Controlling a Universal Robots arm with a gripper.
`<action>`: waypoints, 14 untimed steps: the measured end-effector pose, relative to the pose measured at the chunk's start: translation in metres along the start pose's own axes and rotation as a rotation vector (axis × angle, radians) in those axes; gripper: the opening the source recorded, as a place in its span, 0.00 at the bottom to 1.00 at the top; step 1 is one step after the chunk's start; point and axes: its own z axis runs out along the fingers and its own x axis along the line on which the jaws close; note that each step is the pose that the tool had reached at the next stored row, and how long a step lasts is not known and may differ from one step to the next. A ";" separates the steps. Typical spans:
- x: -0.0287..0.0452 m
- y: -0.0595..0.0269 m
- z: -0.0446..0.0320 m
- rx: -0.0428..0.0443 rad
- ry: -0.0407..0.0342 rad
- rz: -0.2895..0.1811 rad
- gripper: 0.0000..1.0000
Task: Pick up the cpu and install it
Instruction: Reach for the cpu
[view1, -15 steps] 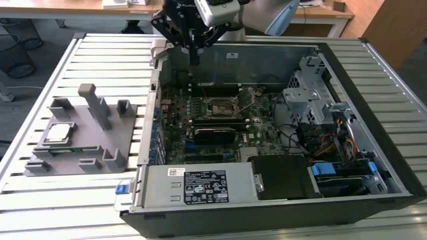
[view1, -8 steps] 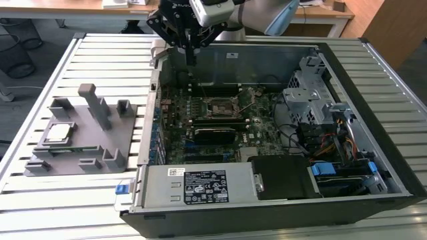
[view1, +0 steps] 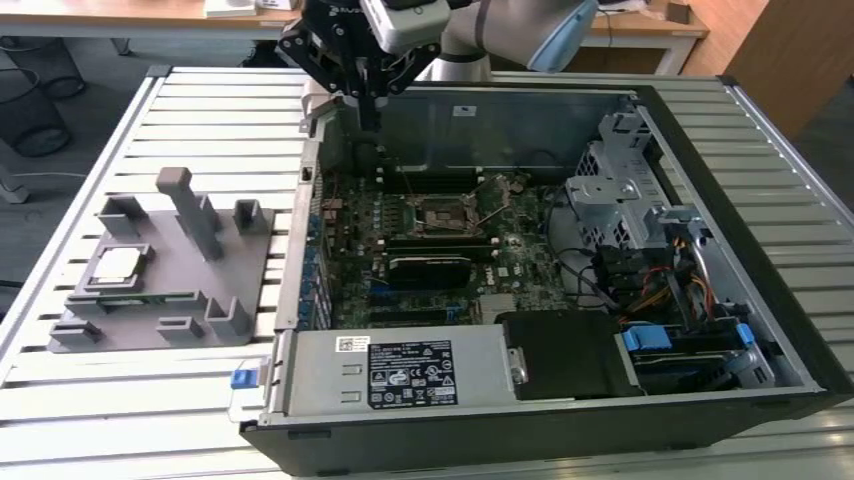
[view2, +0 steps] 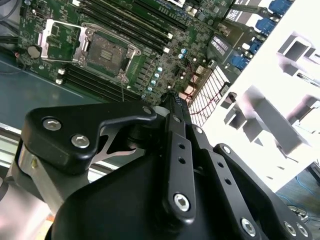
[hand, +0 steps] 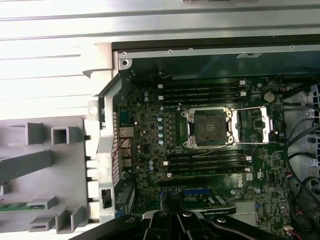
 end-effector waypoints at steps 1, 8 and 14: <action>0.0013 -0.0001 0.0000 0.0000 0.0000 0.000 0.12; 0.0104 -0.0007 -0.0003 0.0000 0.0000 0.000 0.12; 0.0180 -0.0011 -0.0004 -0.0001 0.0000 0.000 0.12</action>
